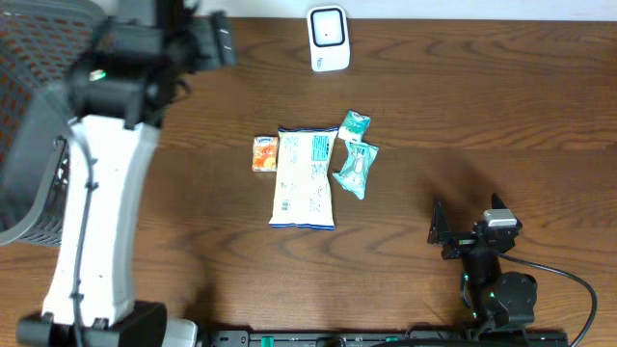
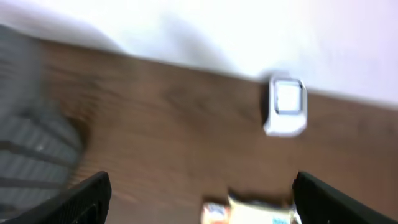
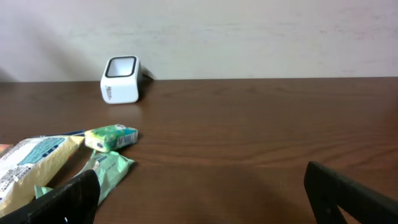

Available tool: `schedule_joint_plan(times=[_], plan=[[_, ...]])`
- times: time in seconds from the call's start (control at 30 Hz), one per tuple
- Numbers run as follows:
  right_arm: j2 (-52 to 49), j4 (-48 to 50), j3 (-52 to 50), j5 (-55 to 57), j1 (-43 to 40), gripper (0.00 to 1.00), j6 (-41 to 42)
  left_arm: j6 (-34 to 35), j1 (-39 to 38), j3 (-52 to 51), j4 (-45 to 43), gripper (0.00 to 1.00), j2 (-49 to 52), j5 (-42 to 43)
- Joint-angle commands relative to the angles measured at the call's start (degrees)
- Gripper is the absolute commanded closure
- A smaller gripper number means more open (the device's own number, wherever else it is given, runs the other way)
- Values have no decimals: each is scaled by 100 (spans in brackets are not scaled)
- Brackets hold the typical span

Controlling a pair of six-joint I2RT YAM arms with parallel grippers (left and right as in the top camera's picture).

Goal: Scan the item barcode
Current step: 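Release the orange pack left of the white bag and withdraw, then reach the left gripper into the basket toward a green Zam-Buk tin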

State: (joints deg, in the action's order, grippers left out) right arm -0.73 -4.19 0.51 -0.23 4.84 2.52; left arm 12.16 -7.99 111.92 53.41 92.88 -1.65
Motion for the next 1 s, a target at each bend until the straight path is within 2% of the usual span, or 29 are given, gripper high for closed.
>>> schedule_joint_plan(times=[0.0,0.4,0.7,0.97], plan=[[35,-11,-22,-11,46,1,-44,11,667,83,-85,8,-315,-59],[35,-11,-22,-11,46,1,-44,208,2964,81,190,8,-393,-55],[35,-11,-22,-11,46,1,-44,-57,4070,-120,590,7,-42,-57],[35,-11,-22,-11,46,1,-44,-101,4815,-192,981,7,798,-52]])
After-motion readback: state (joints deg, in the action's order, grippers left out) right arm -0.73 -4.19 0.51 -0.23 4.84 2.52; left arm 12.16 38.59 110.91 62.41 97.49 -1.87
